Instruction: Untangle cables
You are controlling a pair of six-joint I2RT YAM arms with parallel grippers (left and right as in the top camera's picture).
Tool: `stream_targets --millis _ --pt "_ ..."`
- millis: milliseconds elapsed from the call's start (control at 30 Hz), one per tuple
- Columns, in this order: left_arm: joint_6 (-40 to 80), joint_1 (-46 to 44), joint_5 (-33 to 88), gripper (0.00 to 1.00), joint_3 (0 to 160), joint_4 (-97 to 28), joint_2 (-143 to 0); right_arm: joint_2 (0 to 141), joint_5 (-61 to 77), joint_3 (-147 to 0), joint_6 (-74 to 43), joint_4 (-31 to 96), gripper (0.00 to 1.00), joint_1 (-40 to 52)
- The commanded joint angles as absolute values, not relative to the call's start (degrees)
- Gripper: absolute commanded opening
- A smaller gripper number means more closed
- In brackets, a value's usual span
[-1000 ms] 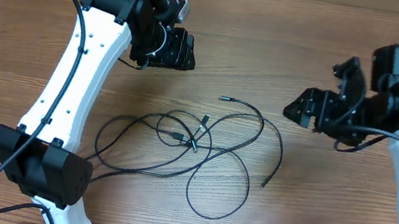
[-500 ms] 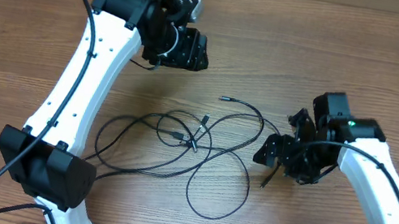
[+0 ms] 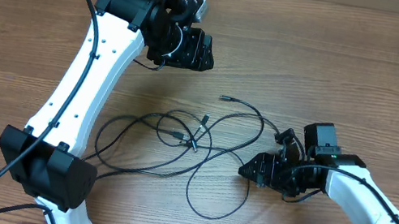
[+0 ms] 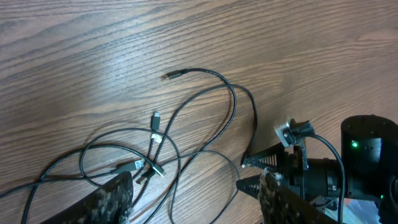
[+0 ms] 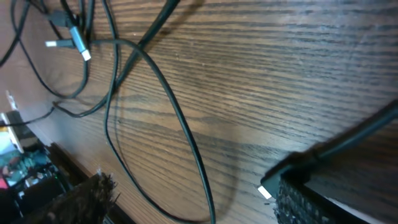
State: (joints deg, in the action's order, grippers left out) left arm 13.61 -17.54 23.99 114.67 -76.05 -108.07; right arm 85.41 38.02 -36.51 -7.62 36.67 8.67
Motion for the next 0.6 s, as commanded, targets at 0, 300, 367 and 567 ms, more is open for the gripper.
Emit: stream_targets --millis 0,300,367,567 --pt "14.33 -17.67 24.84 0.66 114.52 -76.01 -108.33 85.3 39.53 -34.22 -5.45 35.68 0.79 9.06" --pt "14.33 -17.65 24.84 0.67 114.52 -76.16 -108.33 85.3 39.42 -34.17 -4.47 34.5 0.75 12.71" --pt "14.35 -17.65 24.84 0.67 114.52 -76.14 -108.33 85.3 39.07 -34.17 -4.71 33.04 0.75 15.59" --pt "14.31 -17.65 22.81 0.71 114.52 -76.16 -108.33 85.3 36.93 -34.17 -8.14 31.2 0.69 18.7"
